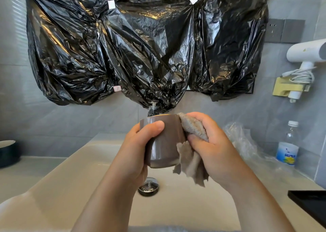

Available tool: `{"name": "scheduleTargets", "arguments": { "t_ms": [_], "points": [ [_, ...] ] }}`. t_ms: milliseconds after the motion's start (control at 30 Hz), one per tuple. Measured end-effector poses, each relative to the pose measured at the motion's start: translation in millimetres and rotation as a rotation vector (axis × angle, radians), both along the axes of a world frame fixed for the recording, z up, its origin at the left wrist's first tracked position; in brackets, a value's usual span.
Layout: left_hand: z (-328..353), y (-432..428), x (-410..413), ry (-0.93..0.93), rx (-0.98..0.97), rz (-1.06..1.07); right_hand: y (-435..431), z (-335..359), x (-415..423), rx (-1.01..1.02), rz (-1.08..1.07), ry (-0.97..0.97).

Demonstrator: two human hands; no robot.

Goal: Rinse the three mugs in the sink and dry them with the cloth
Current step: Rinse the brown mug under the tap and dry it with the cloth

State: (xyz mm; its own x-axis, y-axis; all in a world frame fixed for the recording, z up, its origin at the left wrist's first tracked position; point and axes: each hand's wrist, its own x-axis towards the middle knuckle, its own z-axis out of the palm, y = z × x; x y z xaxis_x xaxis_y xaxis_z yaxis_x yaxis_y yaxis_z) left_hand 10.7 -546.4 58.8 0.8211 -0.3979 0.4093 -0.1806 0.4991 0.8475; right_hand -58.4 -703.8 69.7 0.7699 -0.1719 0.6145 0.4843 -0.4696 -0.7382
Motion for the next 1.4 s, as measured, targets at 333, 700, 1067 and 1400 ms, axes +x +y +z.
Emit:
{"name": "scheduleTargets", "arguments": {
  "t_ms": [333, 700, 1067, 1400],
  "points": [
    [0.6, 2.1, 0.5, -0.023, -0.052, 0.064, 7.4, -3.4, 9.0, 0.452, 0.121, -0.134],
    [1.1, 1.2, -1.9, -0.059, 0.016, 0.062, 11.7, -11.7, 18.8, 0.146, -0.373, -0.156],
    [-2.2, 0.3, -1.4, -0.03, 0.036, 0.053, 12.0, -11.5, 18.4, 0.168, -0.307, -0.2],
    [1.2, -4.1, -2.9, 0.199, -0.082, -0.126, 25.4, -20.2, 25.0, 0.463, 0.0, -0.227]
  ]
}}
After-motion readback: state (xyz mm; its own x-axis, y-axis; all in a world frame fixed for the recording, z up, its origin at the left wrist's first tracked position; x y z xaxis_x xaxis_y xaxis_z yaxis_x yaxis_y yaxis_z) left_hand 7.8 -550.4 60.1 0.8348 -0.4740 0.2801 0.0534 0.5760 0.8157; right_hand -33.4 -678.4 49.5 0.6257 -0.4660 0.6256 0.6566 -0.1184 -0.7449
